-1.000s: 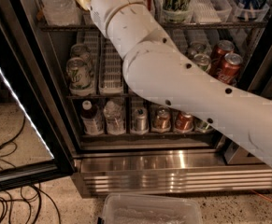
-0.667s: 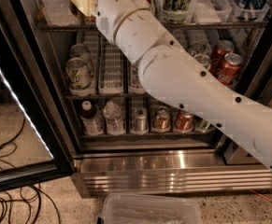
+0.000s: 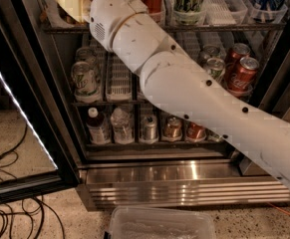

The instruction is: Pick orange can from top shelf of fridge

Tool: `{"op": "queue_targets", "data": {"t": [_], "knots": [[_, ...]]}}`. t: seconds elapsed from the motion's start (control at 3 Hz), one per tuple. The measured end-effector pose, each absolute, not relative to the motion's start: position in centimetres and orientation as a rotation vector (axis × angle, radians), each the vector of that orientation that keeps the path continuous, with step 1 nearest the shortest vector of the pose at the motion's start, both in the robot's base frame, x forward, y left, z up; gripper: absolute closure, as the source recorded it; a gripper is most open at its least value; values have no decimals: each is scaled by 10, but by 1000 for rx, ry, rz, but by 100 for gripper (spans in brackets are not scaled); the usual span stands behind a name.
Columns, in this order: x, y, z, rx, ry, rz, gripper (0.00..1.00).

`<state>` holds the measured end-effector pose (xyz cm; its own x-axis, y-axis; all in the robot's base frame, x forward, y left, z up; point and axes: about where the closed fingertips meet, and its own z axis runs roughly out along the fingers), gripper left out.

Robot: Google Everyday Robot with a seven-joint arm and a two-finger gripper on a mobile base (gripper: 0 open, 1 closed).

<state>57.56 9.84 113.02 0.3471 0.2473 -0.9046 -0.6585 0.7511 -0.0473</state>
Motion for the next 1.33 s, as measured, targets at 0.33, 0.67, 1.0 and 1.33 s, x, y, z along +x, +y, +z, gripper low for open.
{"op": "queue_targets", "data": {"t": [0.33,0.67,1.0,1.33], "knots": [[570,103,1128,-482,1074,645,100],[548,104,1113,-528,1127,726,100],[520,96,1099,-532,1159,791,100],[495,91,1076,-524,1201,834,100]]}}
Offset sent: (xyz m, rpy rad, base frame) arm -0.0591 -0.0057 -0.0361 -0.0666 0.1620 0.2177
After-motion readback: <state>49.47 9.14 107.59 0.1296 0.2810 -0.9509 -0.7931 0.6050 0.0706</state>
